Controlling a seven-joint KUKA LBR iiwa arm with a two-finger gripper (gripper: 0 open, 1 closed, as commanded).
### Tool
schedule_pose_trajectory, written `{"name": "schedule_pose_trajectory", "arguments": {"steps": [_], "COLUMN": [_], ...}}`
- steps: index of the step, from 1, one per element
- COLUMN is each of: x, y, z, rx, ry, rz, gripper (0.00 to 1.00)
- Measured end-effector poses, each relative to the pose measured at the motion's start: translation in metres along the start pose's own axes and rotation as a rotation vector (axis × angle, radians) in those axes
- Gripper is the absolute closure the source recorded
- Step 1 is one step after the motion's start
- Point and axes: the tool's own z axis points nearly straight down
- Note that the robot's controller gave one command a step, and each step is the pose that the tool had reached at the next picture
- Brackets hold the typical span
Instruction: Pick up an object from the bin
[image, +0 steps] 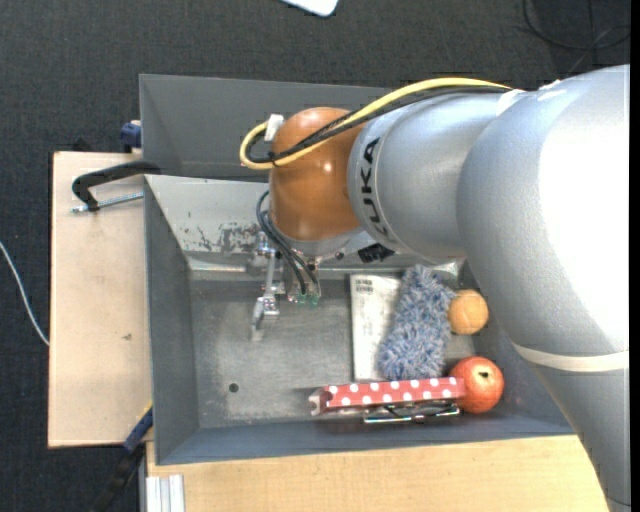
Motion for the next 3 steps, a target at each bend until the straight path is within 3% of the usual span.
{"name": "schedule_pose_trajectory", "arguments": {"steps": [1, 2, 3], "x": [-0.007, -0.007, -0.007], "y": [-0.001, -0.005, -0.017], "z": [-0.018, -0.014, -0.037], "rx": [0.000, 0.000, 0.000], "ry": [-0.003, 0.000, -0.001], "rz": [-0.117, -0.068, -0.125], "gripper": [0.00, 0.00, 0.00]}}
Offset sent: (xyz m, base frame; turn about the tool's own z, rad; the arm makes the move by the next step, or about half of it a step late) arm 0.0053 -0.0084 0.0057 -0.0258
